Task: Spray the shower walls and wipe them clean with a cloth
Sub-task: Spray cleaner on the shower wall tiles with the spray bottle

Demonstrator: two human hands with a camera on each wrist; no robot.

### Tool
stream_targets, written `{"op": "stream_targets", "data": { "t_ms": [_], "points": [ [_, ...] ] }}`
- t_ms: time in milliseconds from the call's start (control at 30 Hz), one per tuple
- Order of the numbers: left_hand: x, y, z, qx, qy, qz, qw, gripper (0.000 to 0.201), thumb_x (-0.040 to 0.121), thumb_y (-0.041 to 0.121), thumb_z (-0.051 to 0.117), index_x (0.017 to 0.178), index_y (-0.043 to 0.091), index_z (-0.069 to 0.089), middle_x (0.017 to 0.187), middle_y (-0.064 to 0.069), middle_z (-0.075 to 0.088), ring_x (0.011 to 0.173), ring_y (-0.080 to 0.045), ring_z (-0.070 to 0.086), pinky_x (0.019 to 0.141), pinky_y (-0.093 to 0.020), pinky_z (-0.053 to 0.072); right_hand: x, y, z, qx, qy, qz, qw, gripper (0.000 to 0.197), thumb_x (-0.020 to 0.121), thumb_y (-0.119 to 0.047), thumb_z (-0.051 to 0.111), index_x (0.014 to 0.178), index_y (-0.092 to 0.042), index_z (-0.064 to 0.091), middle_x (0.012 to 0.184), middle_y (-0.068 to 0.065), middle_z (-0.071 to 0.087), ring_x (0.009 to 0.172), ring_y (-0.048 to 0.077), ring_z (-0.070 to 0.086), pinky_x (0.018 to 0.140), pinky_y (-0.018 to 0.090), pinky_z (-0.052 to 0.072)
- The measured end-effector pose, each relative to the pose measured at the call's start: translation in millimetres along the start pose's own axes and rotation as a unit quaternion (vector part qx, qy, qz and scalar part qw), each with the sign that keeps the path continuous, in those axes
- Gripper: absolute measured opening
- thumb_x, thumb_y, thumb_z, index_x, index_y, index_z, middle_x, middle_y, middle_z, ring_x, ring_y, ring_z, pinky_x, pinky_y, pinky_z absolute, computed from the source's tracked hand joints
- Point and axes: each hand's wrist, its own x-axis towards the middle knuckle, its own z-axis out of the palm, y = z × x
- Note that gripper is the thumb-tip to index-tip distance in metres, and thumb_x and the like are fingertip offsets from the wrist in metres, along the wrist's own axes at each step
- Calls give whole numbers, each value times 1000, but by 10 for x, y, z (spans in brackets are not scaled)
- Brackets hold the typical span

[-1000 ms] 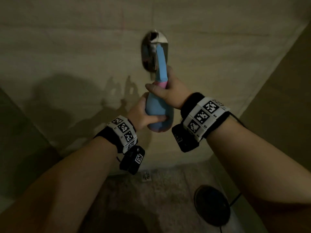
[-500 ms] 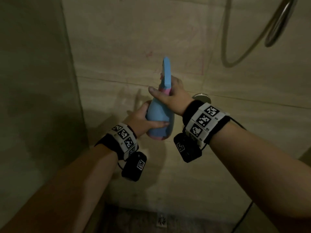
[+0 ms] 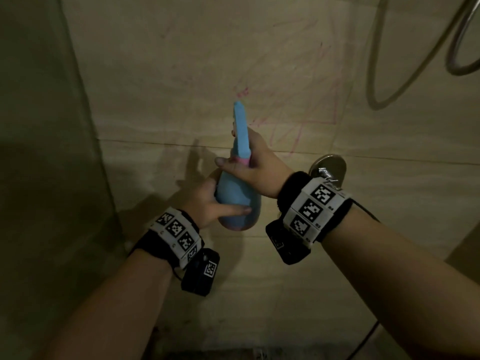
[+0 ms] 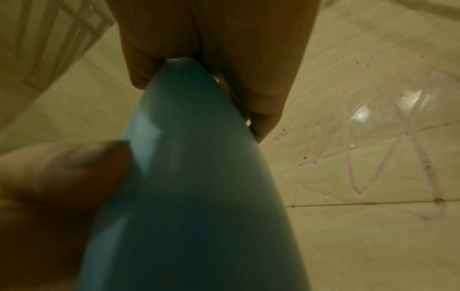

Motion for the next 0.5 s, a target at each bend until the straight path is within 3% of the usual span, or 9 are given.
{"op": "stream_targets", "data": {
  "t_ms": [67, 100, 200, 267, 367, 500],
  "points": [
    [115, -24, -39, 17, -9, -7, 1000, 64, 65, 7, 82, 119, 19, 49, 116, 1, 65, 109, -11, 61, 91, -28, 50, 73, 59, 3, 5, 11, 13, 1000, 29, 85, -9, 66, 94, -20, 41, 73, -9, 38, 61, -3, 43, 62, 6, 39],
    [171, -27, -46, 24, -12, -9, 1000, 60, 67, 5, 80, 114, 24, 49, 112, 5, 64, 105, -8, 61, 88, -24, 51, 111, 96, -1, 6, 16, 17, 1000, 28, 85, -8, 66, 94, -16, 41, 72, -8, 39, 60, -3, 43, 60, 6, 39],
    [340, -41, -62, 27, -13, -5, 1000, 59, 69, 0, 77, 106, 33, 45, 104, 15, 60, 99, 0, 58, 79, -14, 49, 230, 201, -13, 3, 36, 10, 999, 29, 86, -6, 64, 89, -24, 41, 70, -10, 41, 57, -11, 47, 60, 4, 39],
    [442, -76, -79, 29, -7, -11, 999, 63, 69, 2, 78, 114, 29, 44, 109, 12, 61, 106, -6, 58, 84, -18, 48, 313, 301, -32, 3, 47, 10, 999, 23, 87, -7, 64, 100, -14, 46, 74, -11, 42, 65, -9, 48, 63, 2, 39],
    [584, -104, -89, 35, 19, -22, 999, 71, 67, 7, 80, 127, 19, 44, 120, 3, 61, 115, -14, 56, 94, -28, 48, 430, 453, -74, 21, 66, 8, 998, 34, 88, -7, 62, 115, 3, 46, 76, -10, 43, 66, -2, 45, 63, 0, 39],
    [764, -97, -99, 29, 49, -20, 998, 74, 67, 9, 81, 130, 17, 44, 125, -1, 59, 117, -16, 55, 99, -33, 46, 648, 555, -89, 28, 72, 0, 997, 19, 84, -10, 65, 89, -9, 46, 67, -5, 44, 55, -1, 45, 56, 11, 38]
  ]
}}
